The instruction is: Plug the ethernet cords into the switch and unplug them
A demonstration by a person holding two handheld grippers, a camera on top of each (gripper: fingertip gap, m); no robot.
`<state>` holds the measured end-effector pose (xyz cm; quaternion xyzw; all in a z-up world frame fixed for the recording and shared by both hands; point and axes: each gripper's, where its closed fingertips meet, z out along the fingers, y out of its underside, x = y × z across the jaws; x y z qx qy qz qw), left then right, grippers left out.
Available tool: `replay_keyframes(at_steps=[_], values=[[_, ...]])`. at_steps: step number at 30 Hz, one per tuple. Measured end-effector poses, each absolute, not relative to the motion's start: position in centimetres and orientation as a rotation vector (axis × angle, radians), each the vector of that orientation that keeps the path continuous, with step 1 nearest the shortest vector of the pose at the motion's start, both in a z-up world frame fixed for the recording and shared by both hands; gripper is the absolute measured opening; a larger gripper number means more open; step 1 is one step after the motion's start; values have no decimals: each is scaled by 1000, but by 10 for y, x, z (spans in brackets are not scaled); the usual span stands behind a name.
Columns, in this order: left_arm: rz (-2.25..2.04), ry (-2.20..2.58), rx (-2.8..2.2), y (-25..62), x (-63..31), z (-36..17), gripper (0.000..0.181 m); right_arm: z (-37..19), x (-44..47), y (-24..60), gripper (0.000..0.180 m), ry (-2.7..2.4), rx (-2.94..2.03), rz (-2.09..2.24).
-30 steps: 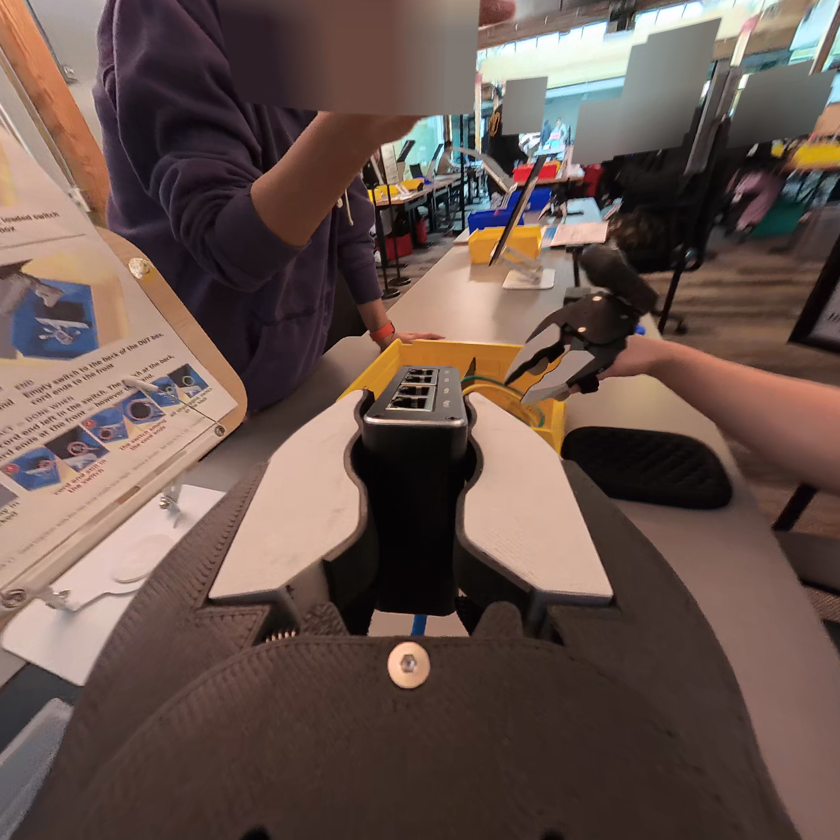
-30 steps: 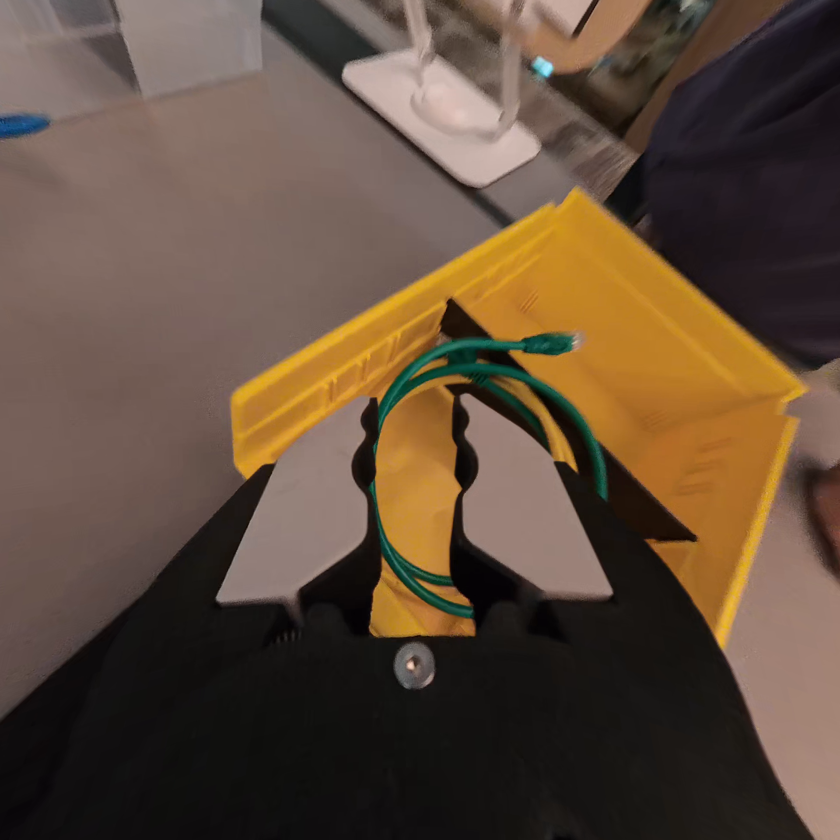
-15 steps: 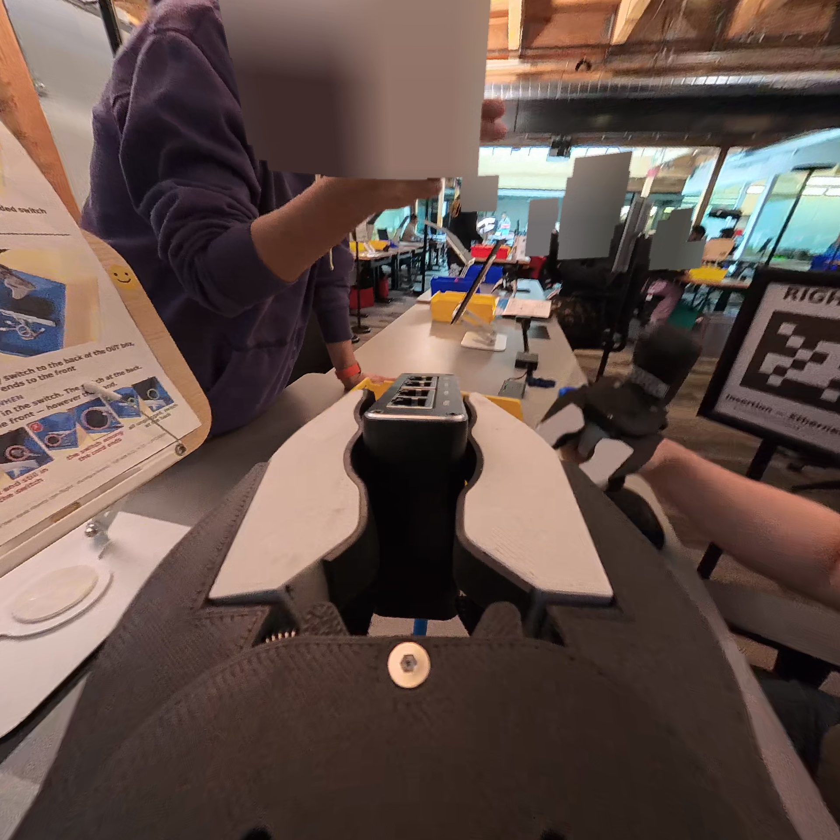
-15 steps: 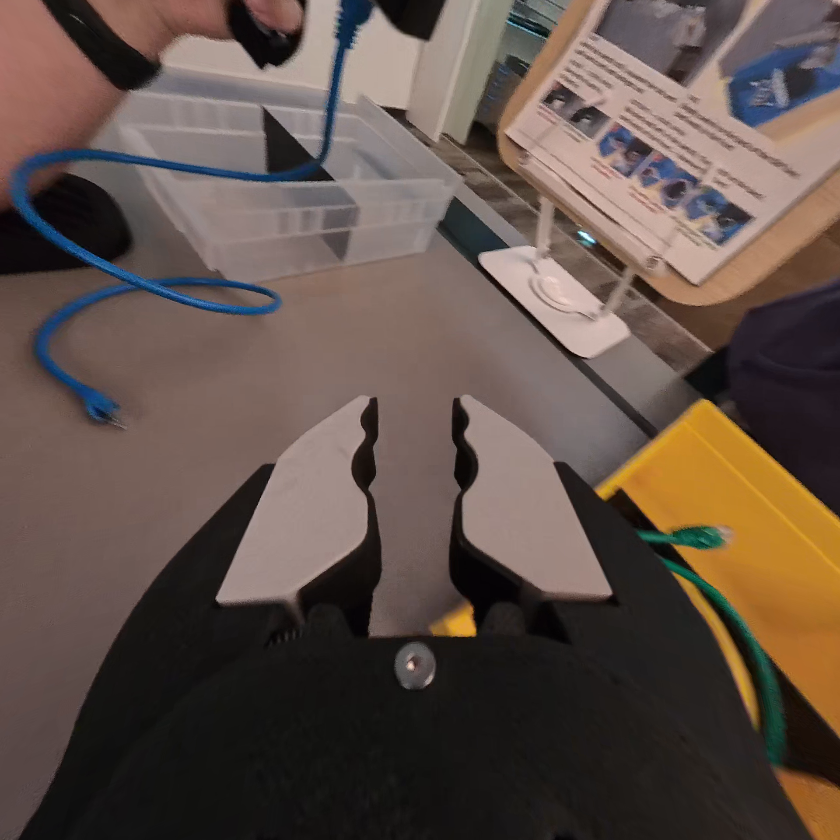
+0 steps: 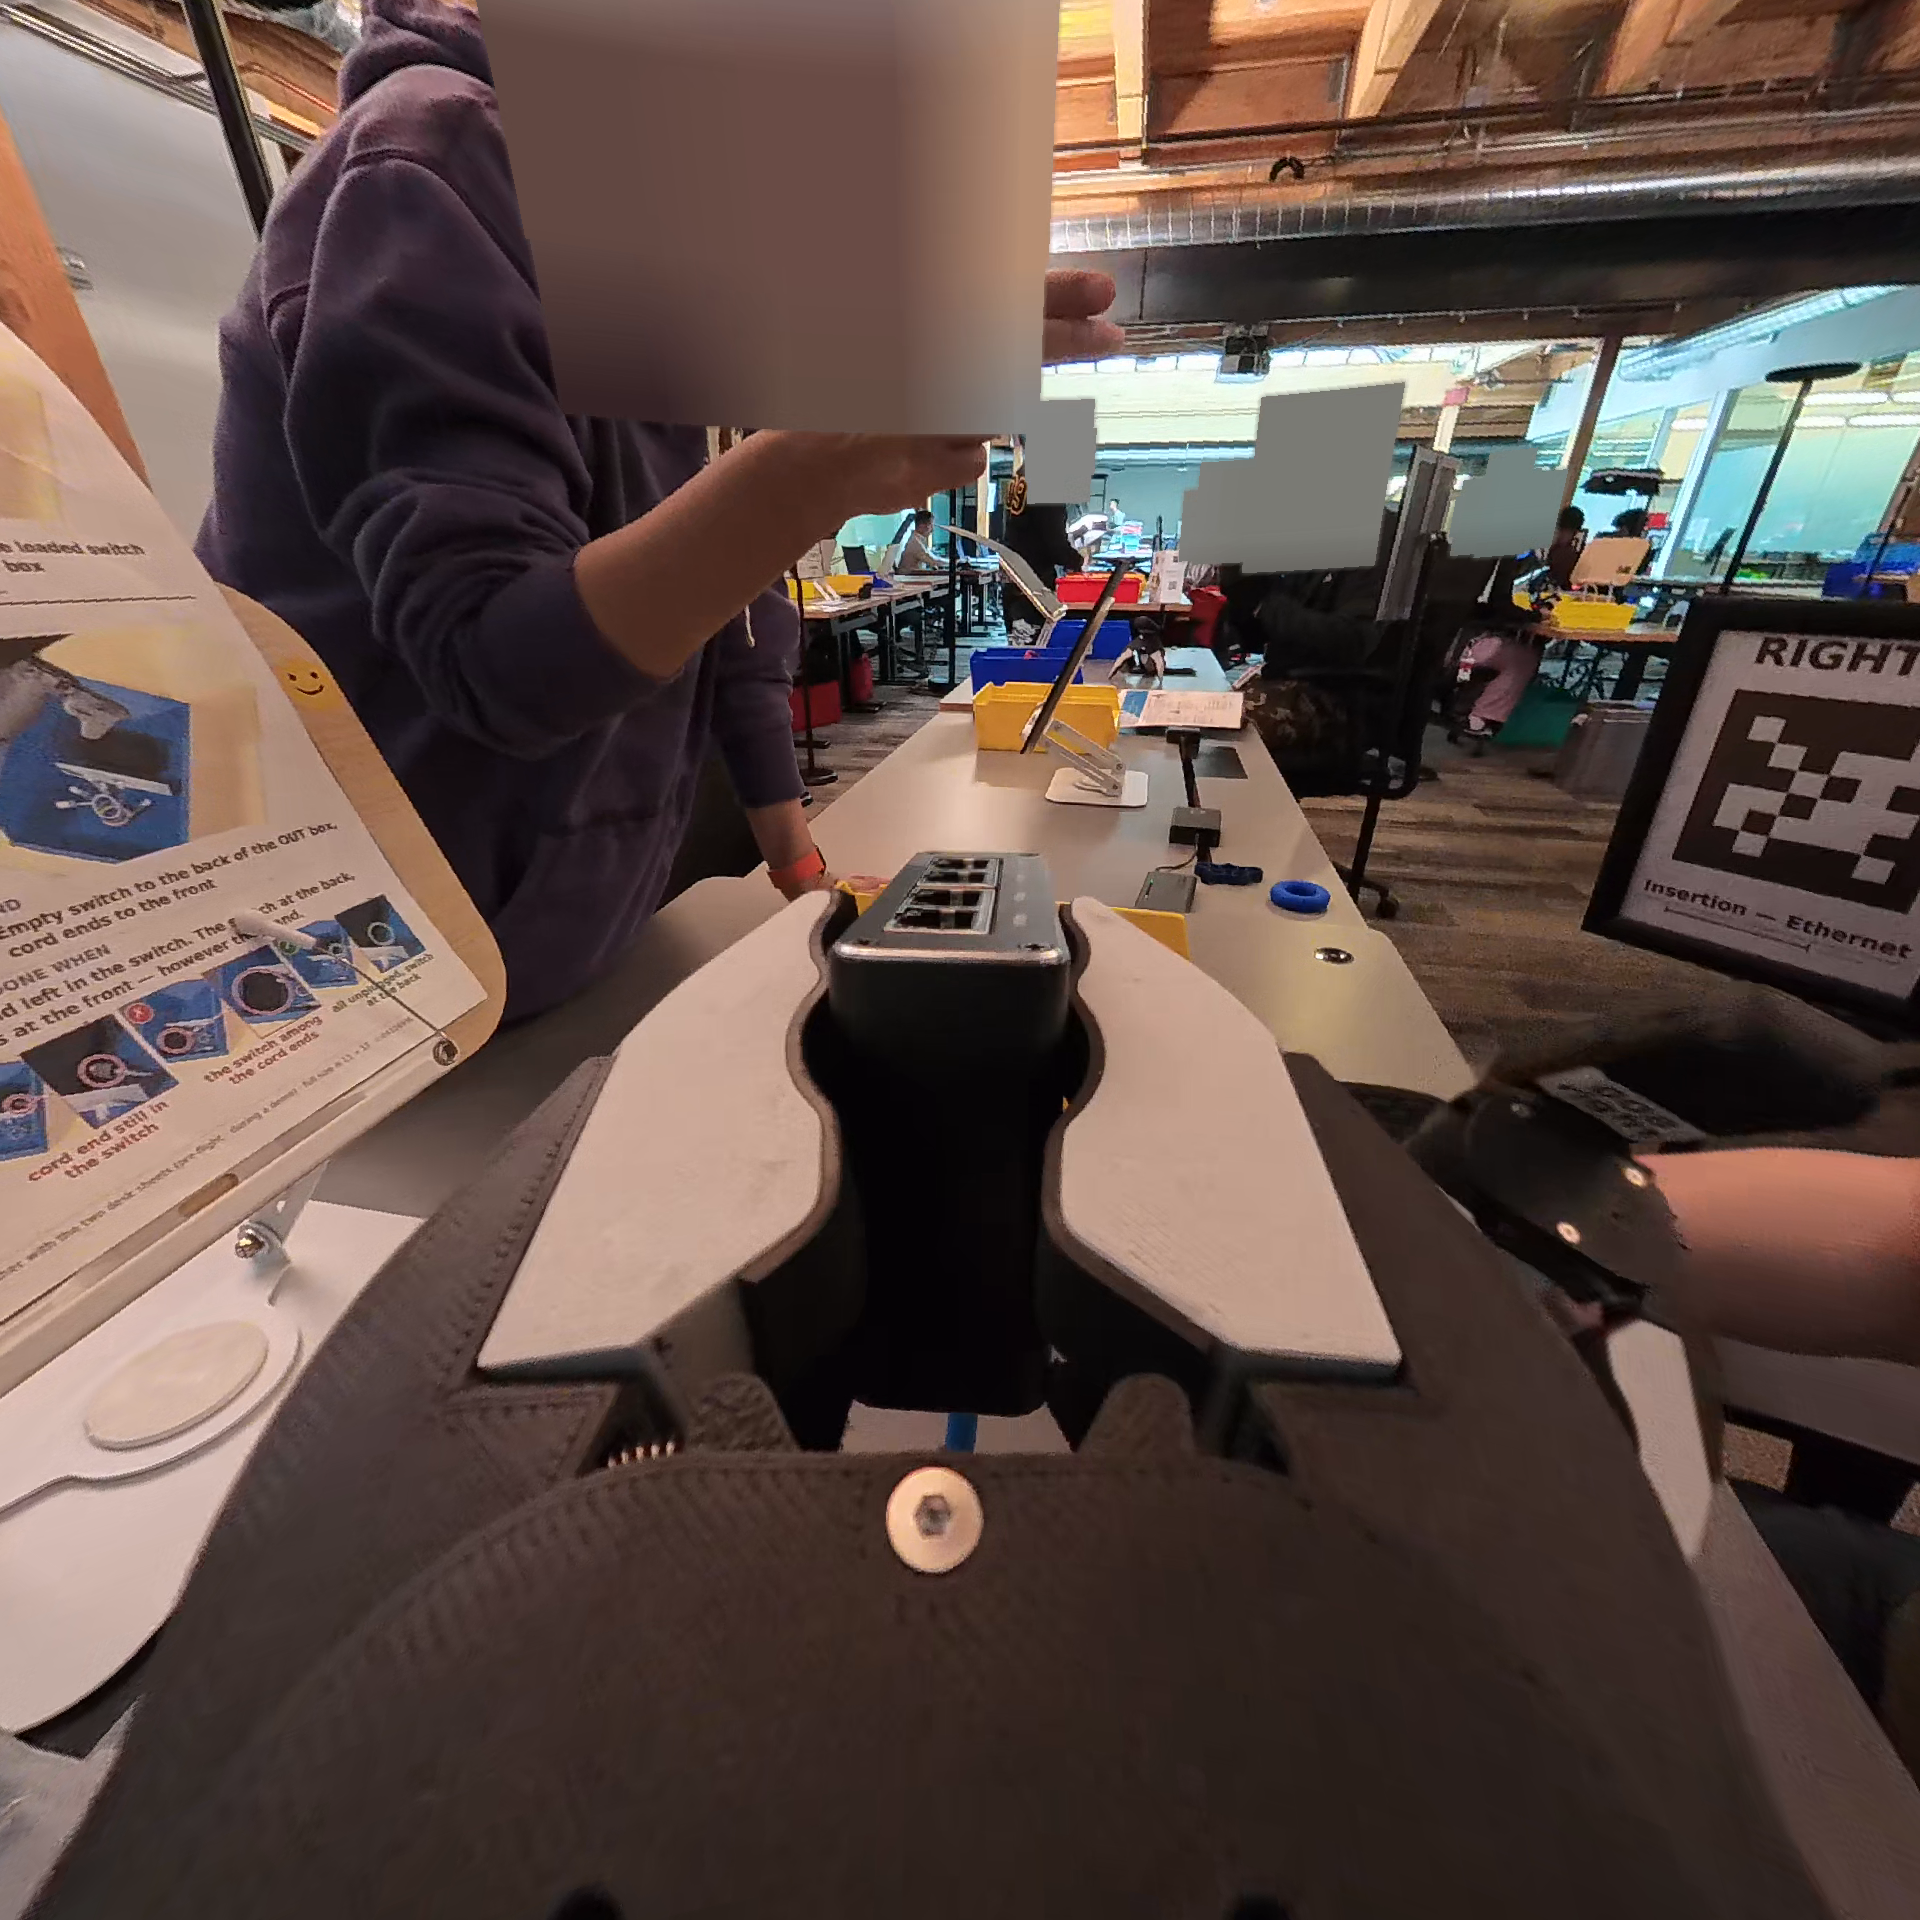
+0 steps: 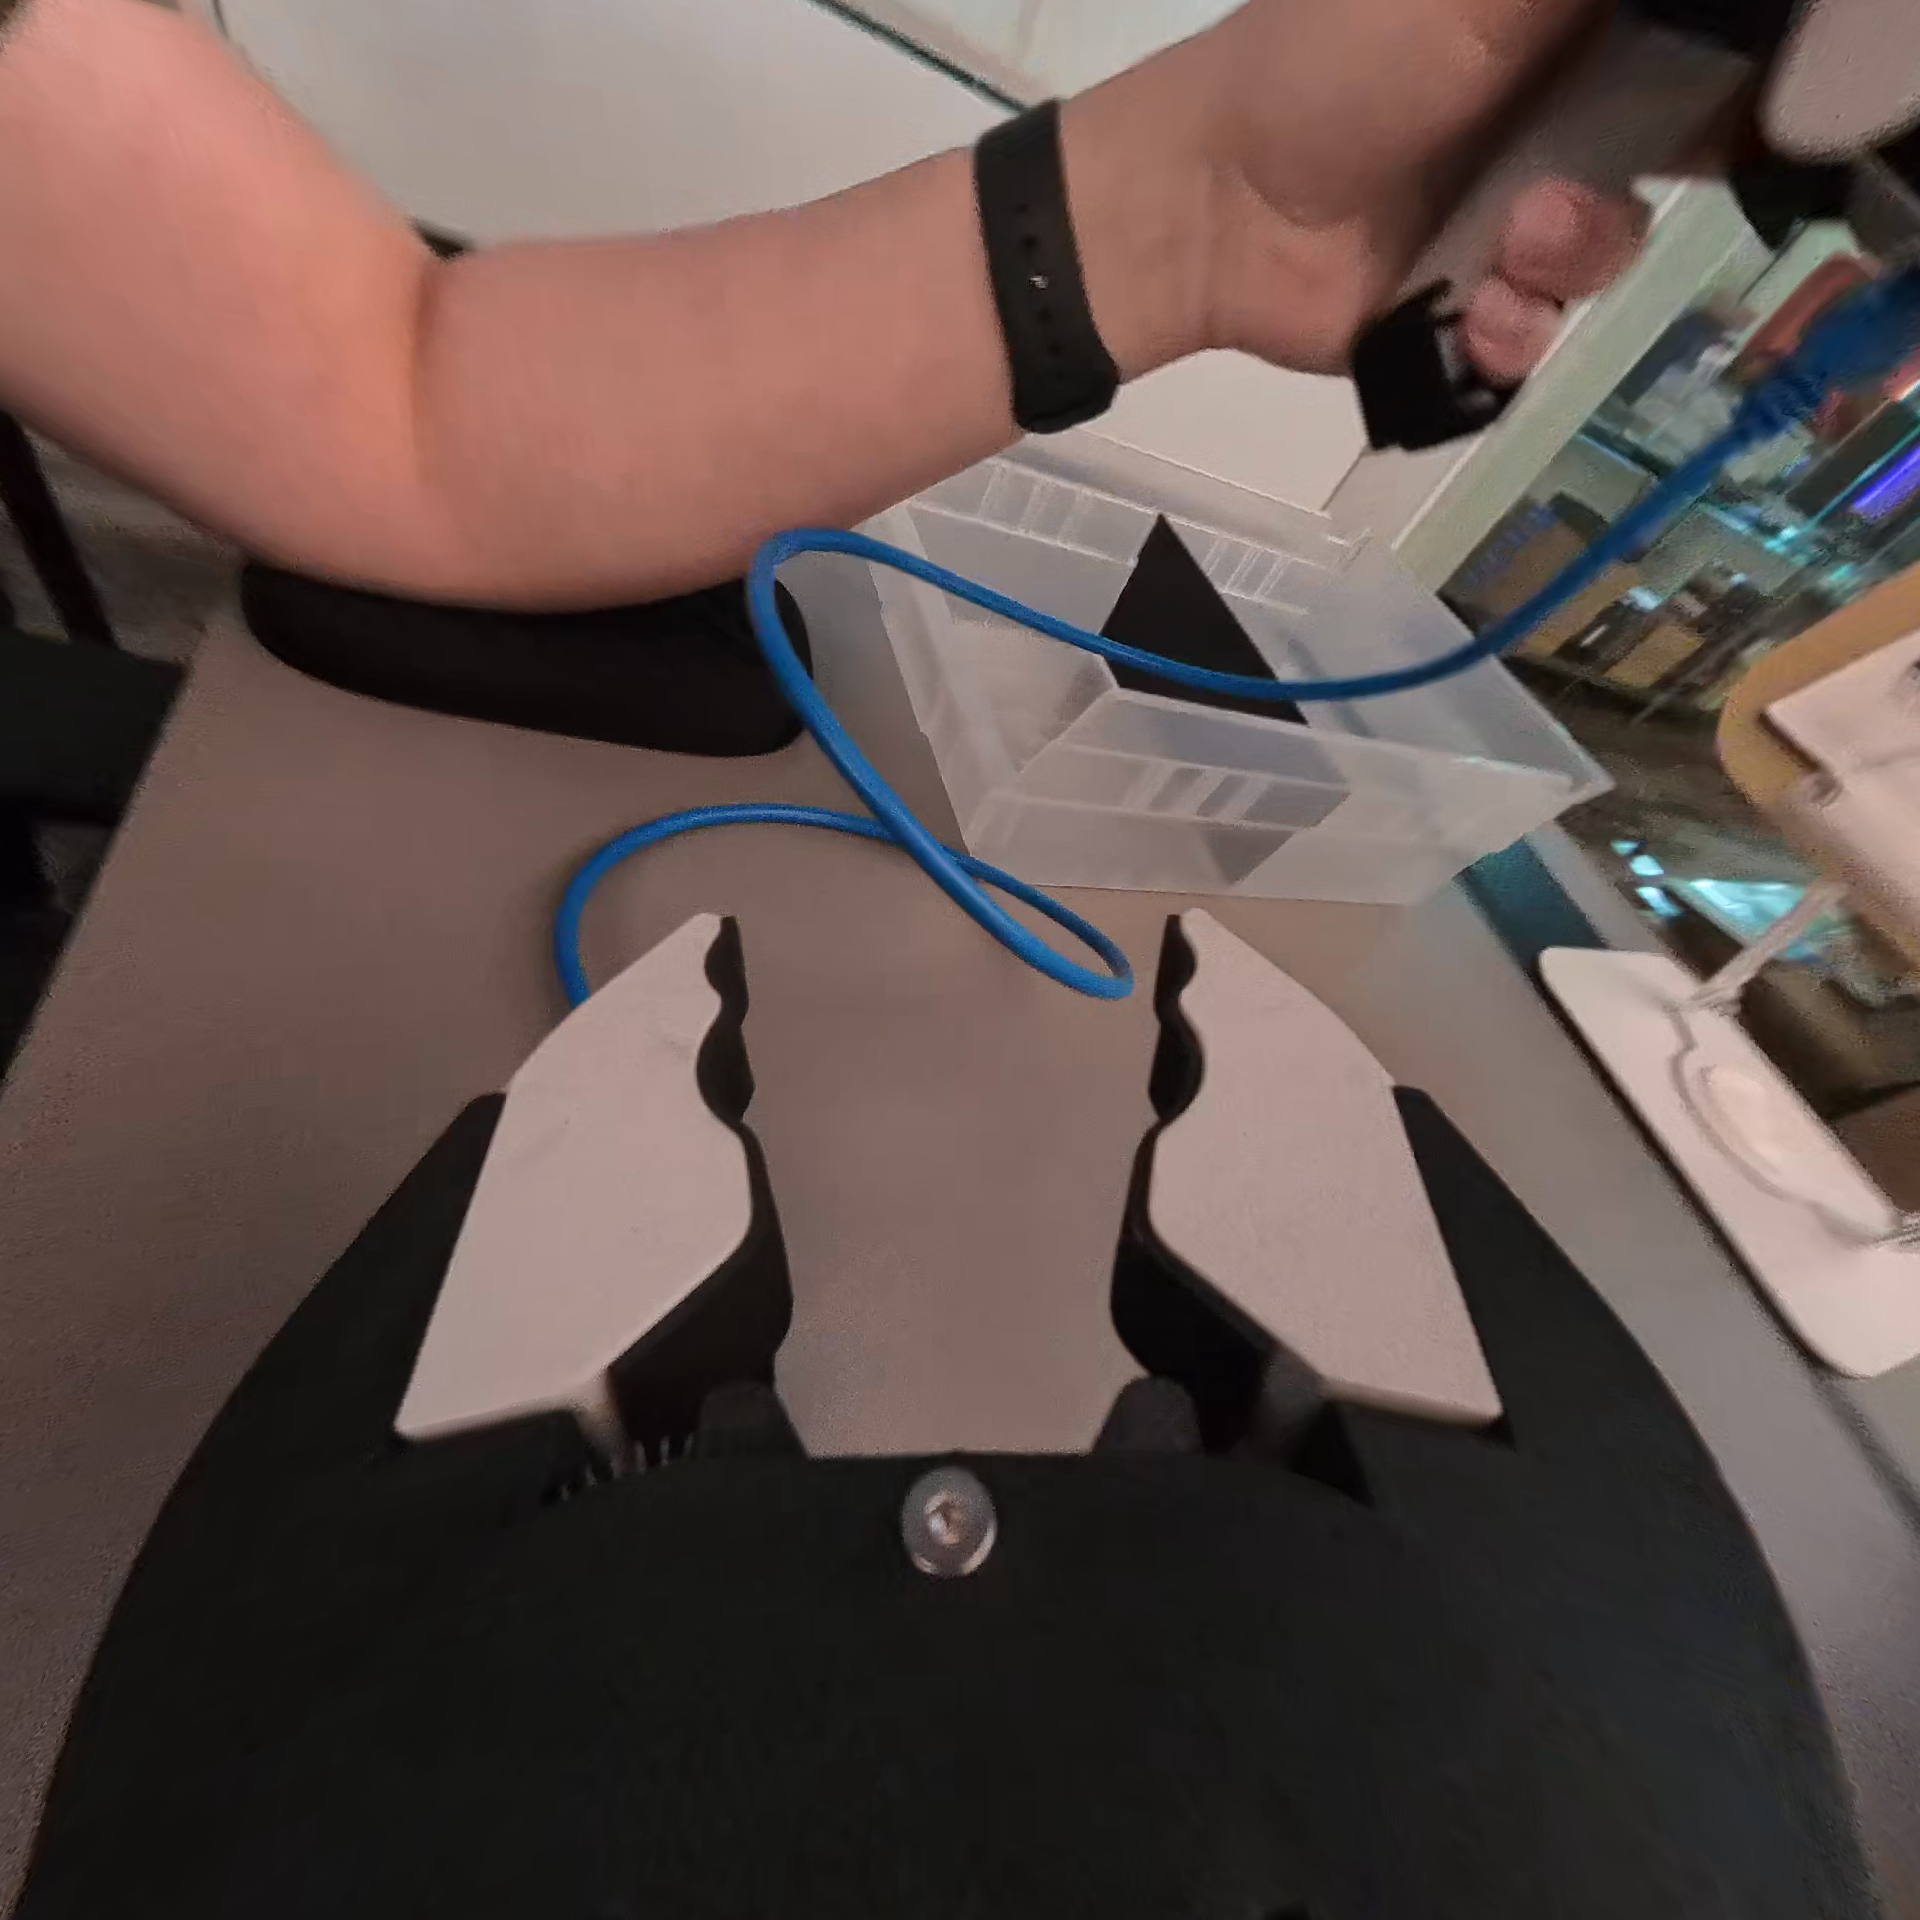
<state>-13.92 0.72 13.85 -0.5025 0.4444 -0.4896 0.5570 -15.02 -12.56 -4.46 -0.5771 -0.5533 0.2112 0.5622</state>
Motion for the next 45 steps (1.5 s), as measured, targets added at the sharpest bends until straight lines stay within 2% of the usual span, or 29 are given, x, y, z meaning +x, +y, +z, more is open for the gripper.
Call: replay_keyframes(at_steps=[4,7,12,16,17,18,23,28,42,45], values=[[-1164,1076,-1199,5,-132,133,36,-43,-163,-125,72,-1364,-1355,432],[-1174,1093,-1207,0,-124,130,36,-27,-155,-101,64,-1230,-1413,480],[-1320,1107,-1192,-21,-108,134,37,26,-146,-53,53,-798,-1412,847],[-1379,1158,-1174,-37,-98,132,36,53,-147,-30,47,-650,-1322,1029],[-1388,1173,-1175,-40,-97,131,36,57,-149,-30,34,-652,-1295,1064],[-1402,1190,-1169,-43,-95,130,37,59,-152,-36,11,-679,-1255,1110],[-1481,1258,-1127,-52,-96,126,36,57,-149,-41,8,-709,-1198,1145],[-1468,1325,-1193,-49,-100,113,41,45,-142,-28,9,-733,-1299,911],[-1339,1235,-1472,-30,-75,82,112,43,-64,12,9,-595,-1410,-114],[-1453,1087,-1588,-26,-70,83,112,54,-43,19,9,-577,-1362,-375]])
